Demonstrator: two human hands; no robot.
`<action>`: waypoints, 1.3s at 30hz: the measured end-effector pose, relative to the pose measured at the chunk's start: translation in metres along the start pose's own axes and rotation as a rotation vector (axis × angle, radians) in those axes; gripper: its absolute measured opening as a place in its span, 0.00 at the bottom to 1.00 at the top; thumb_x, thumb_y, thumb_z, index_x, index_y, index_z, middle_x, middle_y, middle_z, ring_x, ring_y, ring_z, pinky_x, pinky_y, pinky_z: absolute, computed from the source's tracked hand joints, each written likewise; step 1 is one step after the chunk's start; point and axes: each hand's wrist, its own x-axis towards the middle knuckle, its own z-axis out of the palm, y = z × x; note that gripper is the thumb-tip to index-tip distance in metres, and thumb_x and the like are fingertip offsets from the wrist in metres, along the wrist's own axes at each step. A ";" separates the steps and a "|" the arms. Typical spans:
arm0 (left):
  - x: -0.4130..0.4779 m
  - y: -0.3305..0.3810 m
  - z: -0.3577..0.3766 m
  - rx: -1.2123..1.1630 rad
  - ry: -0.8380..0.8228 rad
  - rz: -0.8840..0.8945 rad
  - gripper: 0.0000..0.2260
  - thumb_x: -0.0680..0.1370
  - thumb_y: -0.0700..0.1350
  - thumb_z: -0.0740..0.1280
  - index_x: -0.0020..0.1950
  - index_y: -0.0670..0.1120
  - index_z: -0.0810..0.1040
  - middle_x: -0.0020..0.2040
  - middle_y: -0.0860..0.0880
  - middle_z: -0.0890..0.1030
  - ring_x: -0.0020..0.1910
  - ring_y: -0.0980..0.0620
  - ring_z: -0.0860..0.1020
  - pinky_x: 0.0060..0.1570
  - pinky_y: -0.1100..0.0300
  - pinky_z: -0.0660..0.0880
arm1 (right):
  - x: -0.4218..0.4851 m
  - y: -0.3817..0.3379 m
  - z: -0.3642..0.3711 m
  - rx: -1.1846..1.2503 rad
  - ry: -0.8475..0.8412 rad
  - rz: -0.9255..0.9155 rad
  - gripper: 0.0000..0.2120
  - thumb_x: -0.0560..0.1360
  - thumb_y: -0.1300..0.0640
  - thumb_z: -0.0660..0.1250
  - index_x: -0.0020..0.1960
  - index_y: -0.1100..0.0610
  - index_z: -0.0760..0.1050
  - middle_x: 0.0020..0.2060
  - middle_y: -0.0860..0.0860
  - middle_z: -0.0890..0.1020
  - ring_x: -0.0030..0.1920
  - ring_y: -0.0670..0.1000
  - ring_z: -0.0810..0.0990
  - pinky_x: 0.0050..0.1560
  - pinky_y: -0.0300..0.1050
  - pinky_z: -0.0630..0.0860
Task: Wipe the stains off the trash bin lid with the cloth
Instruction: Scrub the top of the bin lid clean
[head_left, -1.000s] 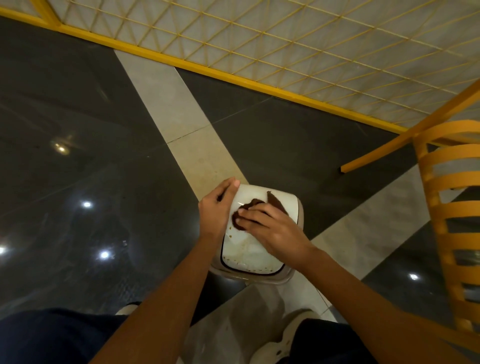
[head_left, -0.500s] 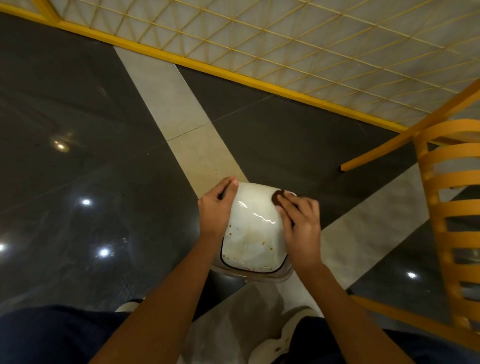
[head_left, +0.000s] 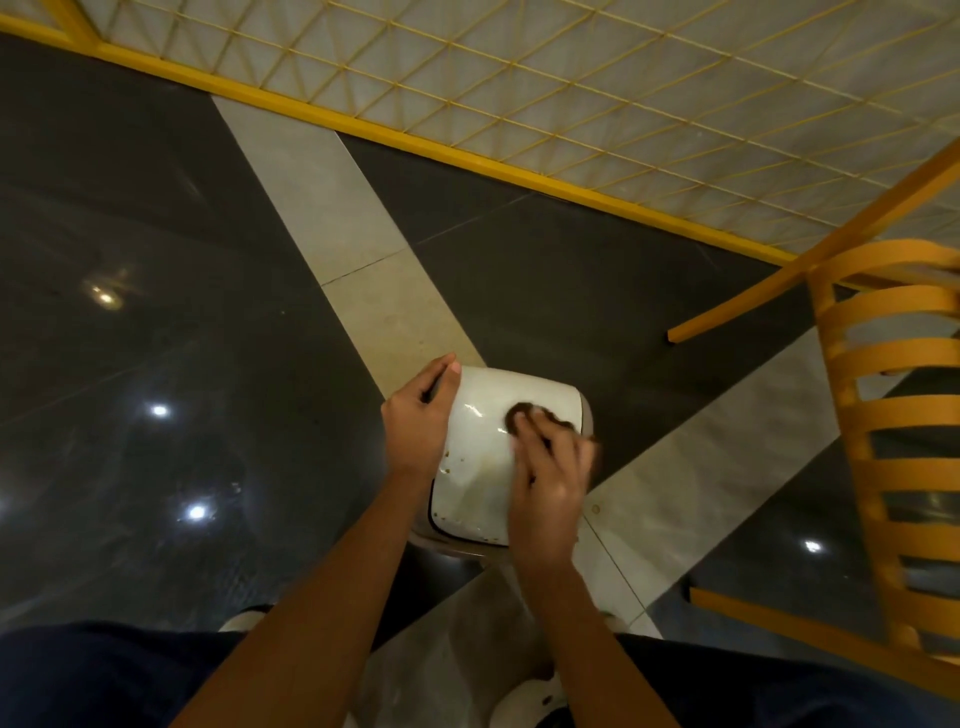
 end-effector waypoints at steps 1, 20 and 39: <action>0.001 0.000 0.000 0.007 0.003 0.008 0.15 0.76 0.50 0.66 0.60 0.47 0.78 0.57 0.52 0.80 0.54 0.59 0.77 0.57 0.65 0.73 | -0.006 -0.006 0.006 -0.091 -0.080 -0.163 0.19 0.73 0.48 0.66 0.59 0.57 0.75 0.56 0.54 0.78 0.57 0.52 0.71 0.63 0.64 0.66; 0.002 -0.002 0.001 0.010 -0.008 -0.001 0.15 0.76 0.53 0.66 0.60 0.50 0.79 0.52 0.55 0.82 0.52 0.58 0.79 0.56 0.57 0.76 | 0.029 0.016 -0.026 0.158 0.005 0.280 0.12 0.75 0.61 0.66 0.58 0.61 0.78 0.52 0.54 0.79 0.53 0.42 0.66 0.55 0.39 0.68; 0.002 -0.004 0.001 0.013 0.018 0.007 0.14 0.76 0.52 0.65 0.59 0.48 0.80 0.51 0.52 0.83 0.52 0.56 0.80 0.56 0.54 0.77 | 0.066 0.008 -0.021 0.002 -0.192 0.202 0.11 0.76 0.60 0.65 0.57 0.60 0.79 0.53 0.55 0.80 0.56 0.53 0.72 0.57 0.43 0.69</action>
